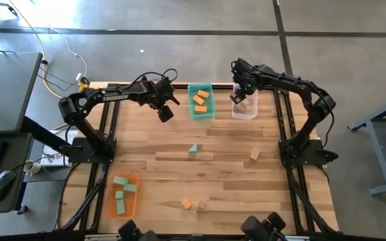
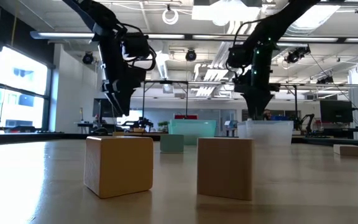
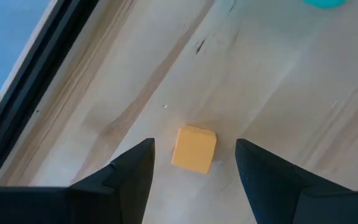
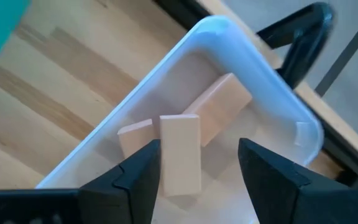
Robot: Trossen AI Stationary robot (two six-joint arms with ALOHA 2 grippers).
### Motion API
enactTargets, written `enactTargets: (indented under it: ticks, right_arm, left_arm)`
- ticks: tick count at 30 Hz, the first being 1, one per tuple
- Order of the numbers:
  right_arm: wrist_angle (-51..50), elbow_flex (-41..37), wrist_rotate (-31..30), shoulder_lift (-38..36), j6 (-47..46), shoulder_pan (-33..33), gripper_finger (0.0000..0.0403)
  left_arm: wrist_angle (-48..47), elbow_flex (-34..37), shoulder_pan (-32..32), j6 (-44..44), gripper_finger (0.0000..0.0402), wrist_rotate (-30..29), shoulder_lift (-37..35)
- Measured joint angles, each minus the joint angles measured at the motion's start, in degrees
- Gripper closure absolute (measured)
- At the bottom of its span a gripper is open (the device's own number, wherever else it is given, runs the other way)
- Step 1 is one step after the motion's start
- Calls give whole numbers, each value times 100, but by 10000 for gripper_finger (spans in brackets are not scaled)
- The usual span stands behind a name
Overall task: Sort & place blocks by color
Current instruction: Put the yellow block into the blue bin
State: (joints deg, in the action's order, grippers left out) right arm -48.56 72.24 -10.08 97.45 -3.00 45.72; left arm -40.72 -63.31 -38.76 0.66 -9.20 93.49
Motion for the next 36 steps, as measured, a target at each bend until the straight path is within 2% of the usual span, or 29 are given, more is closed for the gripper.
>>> enactTargets:
  ticks: [15,25,36]
  right_arm:
    - [-2,0,-66,-295,-254,-12,202]
    - [-2,0,-76,-295,-254,-180,201]
    - [0,0,-88,-295,-254,-234,201]
  left_arm:
    - [-478,-177,-250,-200,190,146,89]
    - [-493,-177,-199,-136,190,143,770]
    - [-226,-179,-206,-18,190,121,1105]
